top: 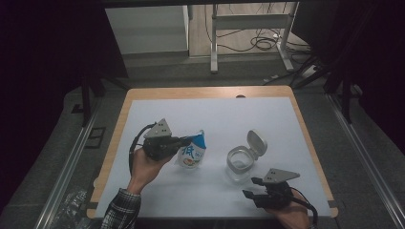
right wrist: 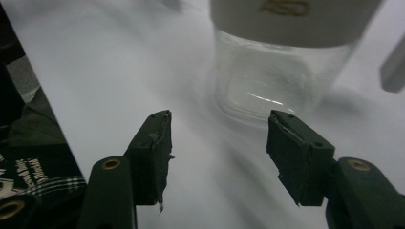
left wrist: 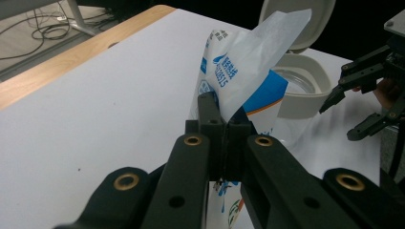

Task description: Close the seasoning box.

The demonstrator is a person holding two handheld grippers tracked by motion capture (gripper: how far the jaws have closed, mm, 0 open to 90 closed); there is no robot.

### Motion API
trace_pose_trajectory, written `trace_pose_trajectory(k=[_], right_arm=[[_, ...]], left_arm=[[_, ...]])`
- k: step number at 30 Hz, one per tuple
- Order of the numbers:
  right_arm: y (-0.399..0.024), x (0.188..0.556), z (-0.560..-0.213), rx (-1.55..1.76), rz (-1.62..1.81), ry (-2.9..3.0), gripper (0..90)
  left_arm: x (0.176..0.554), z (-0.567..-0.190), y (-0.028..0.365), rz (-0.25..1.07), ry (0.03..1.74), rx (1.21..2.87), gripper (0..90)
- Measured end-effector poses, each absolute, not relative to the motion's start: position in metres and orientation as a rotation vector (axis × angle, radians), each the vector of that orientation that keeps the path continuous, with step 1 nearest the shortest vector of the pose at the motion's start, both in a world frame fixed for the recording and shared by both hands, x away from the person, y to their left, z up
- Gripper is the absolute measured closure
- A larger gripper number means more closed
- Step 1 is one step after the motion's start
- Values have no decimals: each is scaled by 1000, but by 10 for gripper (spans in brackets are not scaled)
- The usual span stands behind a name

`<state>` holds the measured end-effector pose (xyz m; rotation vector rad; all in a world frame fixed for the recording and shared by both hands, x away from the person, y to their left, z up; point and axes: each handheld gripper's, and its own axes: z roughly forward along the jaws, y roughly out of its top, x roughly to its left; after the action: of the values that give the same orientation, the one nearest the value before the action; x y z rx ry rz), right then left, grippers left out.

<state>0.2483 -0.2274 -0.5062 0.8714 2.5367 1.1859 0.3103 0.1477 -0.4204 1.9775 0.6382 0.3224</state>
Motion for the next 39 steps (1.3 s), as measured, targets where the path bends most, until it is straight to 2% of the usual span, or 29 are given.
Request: trace_pose_trajectory(k=[24,39], right_arm=[[-165,236,-508,840,1178,2557,398],[-127,237,-516,808,1183,2539,426]], left_arm=[[290,-418,132,275,603,1988,900],[284,-409,124,259,594,1988,900]])
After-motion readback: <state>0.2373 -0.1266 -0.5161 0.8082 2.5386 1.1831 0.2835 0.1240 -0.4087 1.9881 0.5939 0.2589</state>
